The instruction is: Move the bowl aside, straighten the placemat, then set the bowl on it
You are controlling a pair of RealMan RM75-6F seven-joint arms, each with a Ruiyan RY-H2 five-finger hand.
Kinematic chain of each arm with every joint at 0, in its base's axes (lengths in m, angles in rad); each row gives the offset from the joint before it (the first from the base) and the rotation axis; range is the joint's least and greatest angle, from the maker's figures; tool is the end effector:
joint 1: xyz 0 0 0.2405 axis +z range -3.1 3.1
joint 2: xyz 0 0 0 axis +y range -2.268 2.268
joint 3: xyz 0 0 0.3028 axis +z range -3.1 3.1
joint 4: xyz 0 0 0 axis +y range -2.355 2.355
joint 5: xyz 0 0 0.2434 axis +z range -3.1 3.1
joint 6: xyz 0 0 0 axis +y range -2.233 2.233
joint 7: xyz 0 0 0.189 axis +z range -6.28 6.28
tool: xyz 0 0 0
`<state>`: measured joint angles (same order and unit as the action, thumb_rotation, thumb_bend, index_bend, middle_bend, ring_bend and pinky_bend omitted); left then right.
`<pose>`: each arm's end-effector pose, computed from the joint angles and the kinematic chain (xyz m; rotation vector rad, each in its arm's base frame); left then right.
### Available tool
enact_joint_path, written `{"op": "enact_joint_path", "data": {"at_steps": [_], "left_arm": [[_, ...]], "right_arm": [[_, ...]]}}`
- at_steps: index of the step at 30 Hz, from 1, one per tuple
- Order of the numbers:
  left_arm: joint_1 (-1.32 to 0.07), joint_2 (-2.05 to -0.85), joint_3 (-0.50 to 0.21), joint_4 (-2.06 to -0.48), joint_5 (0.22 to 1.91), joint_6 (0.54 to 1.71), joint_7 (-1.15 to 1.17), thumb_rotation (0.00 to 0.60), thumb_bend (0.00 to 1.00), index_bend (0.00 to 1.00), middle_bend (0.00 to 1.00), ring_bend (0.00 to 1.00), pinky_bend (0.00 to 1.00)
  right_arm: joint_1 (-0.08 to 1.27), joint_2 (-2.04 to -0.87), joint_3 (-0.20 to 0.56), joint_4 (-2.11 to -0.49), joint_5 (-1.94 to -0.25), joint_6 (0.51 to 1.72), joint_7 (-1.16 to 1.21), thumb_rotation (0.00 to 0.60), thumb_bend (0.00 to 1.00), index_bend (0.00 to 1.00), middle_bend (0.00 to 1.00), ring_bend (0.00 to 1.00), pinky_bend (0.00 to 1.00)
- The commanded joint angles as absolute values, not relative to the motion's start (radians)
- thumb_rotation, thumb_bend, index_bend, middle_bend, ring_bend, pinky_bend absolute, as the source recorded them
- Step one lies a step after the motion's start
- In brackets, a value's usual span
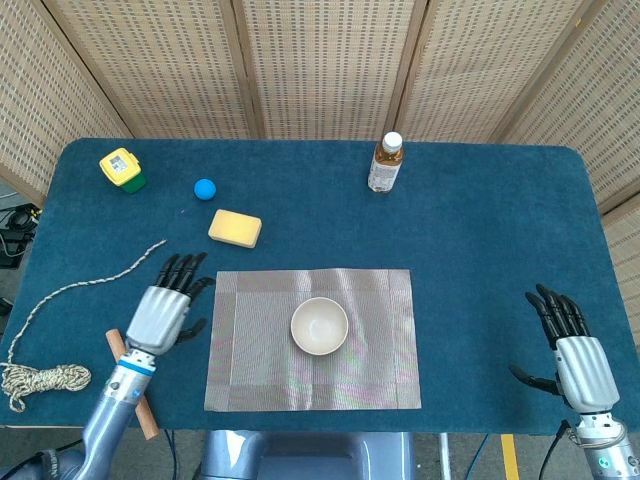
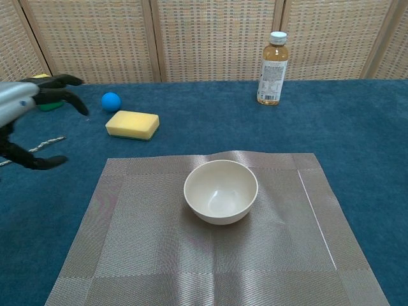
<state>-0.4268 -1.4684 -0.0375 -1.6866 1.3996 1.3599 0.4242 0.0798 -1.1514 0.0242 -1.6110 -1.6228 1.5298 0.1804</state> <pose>-0.2190 0.3112 -0.0049 -1.6794 -0.8142 -1.0248 -0.3419 -0.2226 0.1311 1.4060 -1.0126 1.1363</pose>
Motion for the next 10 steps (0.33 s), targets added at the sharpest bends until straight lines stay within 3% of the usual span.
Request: {"op": "enact_joint_path", "data": {"at_steps": [1, 8, 10], "left_arm": [[-0.340, -1.411, 0.000, -1.630, 1.429, 1.466, 0.337, 0.600, 0.26, 0.17, 0.00, 0.00, 0.00], [-0.245, -1.370, 0.031, -1.575, 1.487, 1.595, 0.287, 0.600, 0.26, 0.11, 0.00, 0.00, 0.00], [-0.216, -1.360, 0.043, -1.563, 1.501, 1.629, 0.274, 0.600, 0.23, 0.05, 0.00, 0.00, 0.00]], "right_arm": [[0.087, -1.160, 0.018, -1.604, -1.624, 1.511, 0.153, 0.600, 0.23, 0.04, 0.00, 0.00, 0.00], [0.099, -1.170, 0.012, -1.594, -1.619, 1.479, 0.109, 0.600, 0.23, 0.04, 0.00, 0.00, 0.00], [0.101, -1.173, 0.011, -1.592, -1.618, 1.473, 0.099, 0.600, 0.22, 0.03, 0.00, 0.00, 0.00]]}}
